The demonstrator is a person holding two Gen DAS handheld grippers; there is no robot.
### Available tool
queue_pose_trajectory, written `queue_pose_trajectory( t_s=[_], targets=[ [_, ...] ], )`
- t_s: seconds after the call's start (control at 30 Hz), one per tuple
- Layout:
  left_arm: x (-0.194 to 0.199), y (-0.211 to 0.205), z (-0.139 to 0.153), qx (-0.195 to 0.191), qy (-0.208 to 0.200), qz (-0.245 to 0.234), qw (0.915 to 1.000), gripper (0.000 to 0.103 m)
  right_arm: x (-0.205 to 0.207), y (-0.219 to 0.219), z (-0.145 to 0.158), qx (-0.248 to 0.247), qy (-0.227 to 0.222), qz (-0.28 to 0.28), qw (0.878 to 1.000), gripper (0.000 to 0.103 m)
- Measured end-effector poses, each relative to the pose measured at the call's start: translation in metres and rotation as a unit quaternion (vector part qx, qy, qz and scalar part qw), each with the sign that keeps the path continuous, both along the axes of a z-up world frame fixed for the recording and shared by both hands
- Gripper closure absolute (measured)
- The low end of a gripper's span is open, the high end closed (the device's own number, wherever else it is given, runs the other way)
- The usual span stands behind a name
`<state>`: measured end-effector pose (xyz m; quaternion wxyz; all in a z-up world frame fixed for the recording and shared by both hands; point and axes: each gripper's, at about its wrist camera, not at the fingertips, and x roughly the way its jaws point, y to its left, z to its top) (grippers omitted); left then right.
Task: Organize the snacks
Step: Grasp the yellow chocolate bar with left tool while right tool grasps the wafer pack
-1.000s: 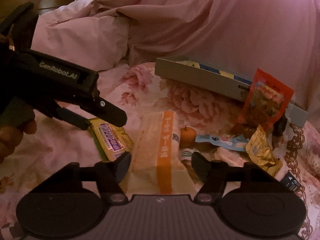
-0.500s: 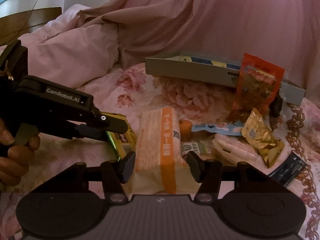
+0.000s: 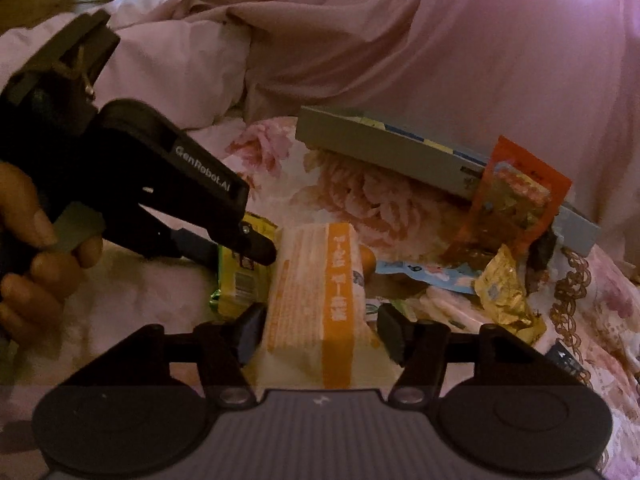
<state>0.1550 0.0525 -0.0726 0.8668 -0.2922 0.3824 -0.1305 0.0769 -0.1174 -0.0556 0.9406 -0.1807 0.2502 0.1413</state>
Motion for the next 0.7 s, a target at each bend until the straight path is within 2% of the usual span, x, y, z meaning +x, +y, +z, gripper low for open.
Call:
queue_pose_trajectory(
  t_s=[0.17,0.2,0.37,0.53,0.7],
  targets=[
    [0.004,-0.006,0.001,0.005,-0.001,-0.004,1.0,0.081,0.002,0.001,-0.005,-0.008,0.0,0.005,1.0,0.031],
    [0.004,-0.008,0.001,0.007,-0.002,-0.009,0.9999,0.081,0.0,0.002,-0.005,-0.012,-0.003,0.009,1.0,0.035],
    [0.006,-0.021,-0.001,0.028,-0.003,-0.043,0.9987,0.081,-0.002,0.005,-0.007,-0.016,-0.008,0.007,1.0,0.035],
    [0.008,-0.018,-0.004,0.016,0.004,-0.033,0.9993,0.083,-0.003,0.002,-0.005,-0.006,-0.009,0.001,1.0,0.039],
    [0.001,-0.022,0.002,0.039,-0.004,-0.028,0.9989,0.085,-0.012,0.007,-0.005,-0.034,-0.03,0.007,0.999,0.045]
  ],
)
